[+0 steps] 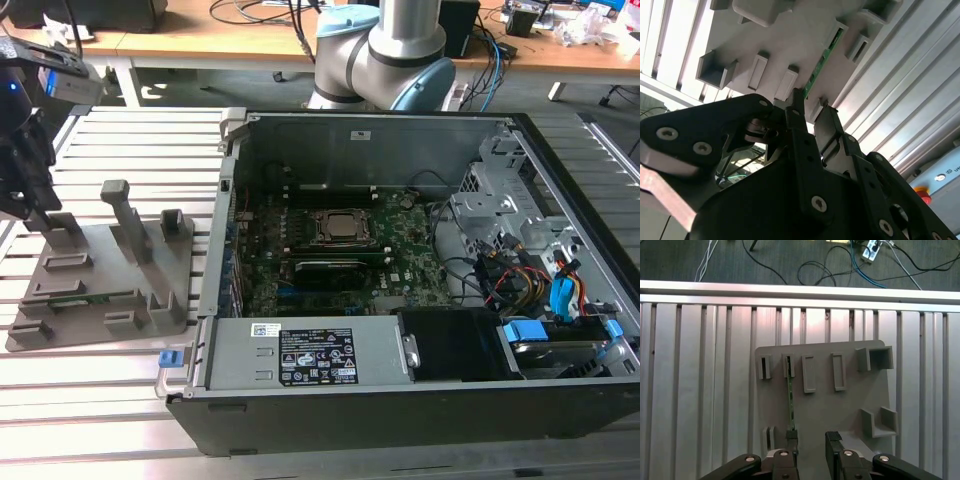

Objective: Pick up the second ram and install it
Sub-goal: 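Pick up the second ram and move it above second insertion slot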

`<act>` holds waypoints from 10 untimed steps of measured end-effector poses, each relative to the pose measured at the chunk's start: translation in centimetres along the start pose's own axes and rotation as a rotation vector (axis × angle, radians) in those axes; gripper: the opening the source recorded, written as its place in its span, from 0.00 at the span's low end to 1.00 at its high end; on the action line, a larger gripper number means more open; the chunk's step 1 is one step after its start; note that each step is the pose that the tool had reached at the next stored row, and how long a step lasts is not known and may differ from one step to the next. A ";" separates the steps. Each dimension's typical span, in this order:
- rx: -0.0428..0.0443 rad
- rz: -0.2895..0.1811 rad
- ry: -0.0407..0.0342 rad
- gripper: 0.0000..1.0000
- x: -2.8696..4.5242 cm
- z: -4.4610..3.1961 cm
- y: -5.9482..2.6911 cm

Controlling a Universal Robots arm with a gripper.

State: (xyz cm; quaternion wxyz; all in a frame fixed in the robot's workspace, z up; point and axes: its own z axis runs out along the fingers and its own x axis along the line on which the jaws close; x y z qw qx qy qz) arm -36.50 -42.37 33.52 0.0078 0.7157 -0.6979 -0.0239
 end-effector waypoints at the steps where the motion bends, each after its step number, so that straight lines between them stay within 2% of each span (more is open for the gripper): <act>1: 0.0000 0.000 0.0000 0.36 0.00 0.05 0.00; 7: 0.0001 0.000 -0.0001 0.36 0.01 0.54 -0.02; 10: 0.0000 0.000 0.0000 0.36 0.03 1.11 -0.05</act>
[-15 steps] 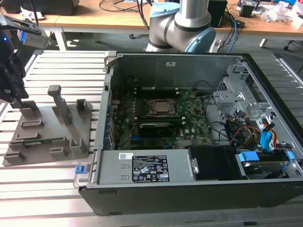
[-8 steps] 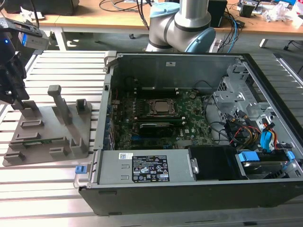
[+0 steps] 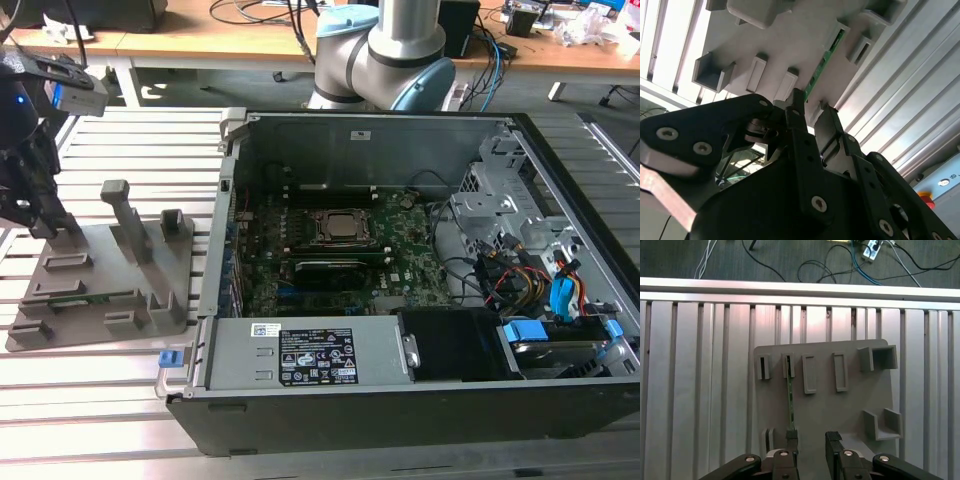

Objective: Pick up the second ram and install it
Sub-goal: 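Pick up the second ram and move it above second insertion slot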

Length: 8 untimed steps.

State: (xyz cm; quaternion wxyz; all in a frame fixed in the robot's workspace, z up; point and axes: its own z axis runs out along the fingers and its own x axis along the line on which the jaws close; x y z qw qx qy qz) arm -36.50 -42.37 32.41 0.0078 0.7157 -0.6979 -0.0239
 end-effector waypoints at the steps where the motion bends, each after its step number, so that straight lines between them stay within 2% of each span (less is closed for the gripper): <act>1: 0.0000 0.000 0.0000 0.36 0.00 0.06 0.00; 8: 0.0000 0.000 0.0000 0.36 0.02 0.71 -0.03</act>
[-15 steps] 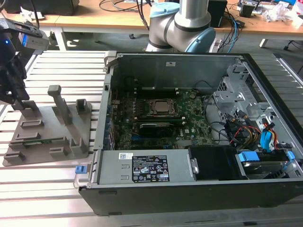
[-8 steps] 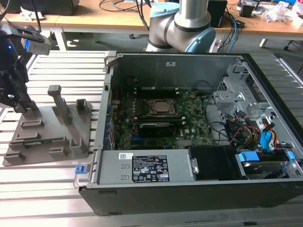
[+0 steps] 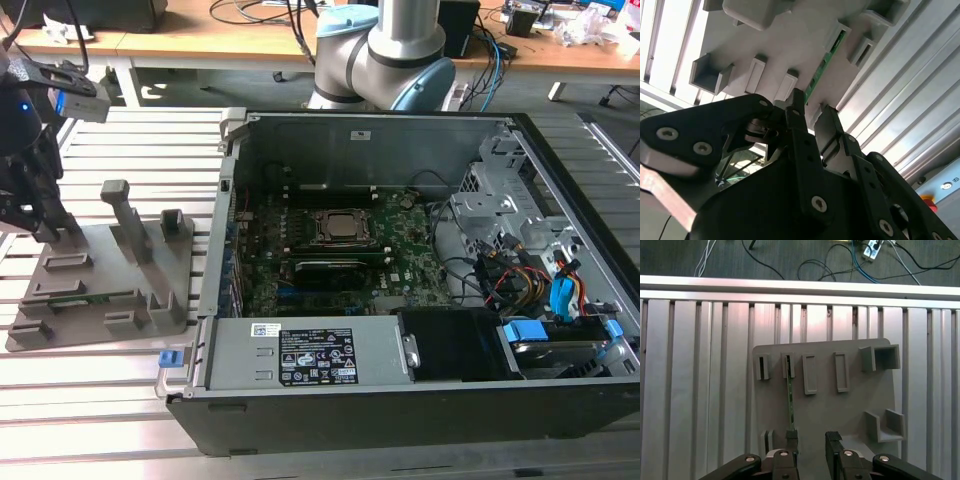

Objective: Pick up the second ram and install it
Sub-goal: 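Pick up the second ram and move it above second insertion slot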

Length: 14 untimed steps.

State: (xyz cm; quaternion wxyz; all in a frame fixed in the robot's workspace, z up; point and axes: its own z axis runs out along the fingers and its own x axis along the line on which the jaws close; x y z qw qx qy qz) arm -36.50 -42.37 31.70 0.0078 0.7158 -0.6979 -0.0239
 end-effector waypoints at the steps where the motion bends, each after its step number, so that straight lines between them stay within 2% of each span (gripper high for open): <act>1: 0.0000 0.000 0.0000 0.36 0.00 0.05 0.00; 6: 0.0000 0.000 -0.0001 0.36 0.01 0.43 -0.02; 14: 0.0000 0.000 0.0000 0.36 0.03 1.45 -0.06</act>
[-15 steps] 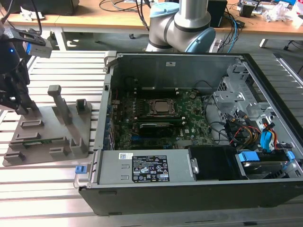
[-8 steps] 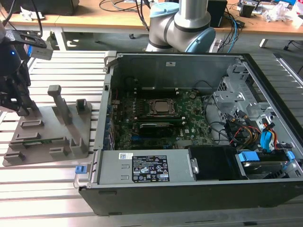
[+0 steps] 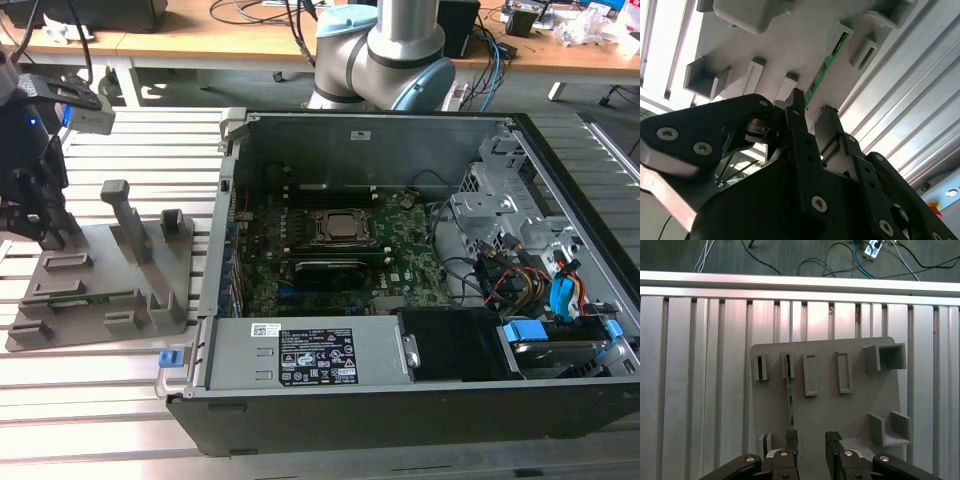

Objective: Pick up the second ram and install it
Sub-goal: 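Pick up the second ram and move it above second insertion slot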

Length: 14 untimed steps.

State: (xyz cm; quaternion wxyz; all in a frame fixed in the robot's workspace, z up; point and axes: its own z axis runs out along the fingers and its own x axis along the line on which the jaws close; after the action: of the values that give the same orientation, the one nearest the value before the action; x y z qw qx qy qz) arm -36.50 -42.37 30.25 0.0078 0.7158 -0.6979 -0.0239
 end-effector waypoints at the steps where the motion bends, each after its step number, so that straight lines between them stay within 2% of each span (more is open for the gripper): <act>1: 0.0000 0.000 0.0000 0.36 0.00 0.09 0.00; 14: 0.0001 0.000 0.0000 0.36 0.03 1.44 -0.06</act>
State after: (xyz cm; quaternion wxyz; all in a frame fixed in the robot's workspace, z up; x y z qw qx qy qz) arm -36.50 -42.37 28.81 0.0077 0.7157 -0.6979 -0.0239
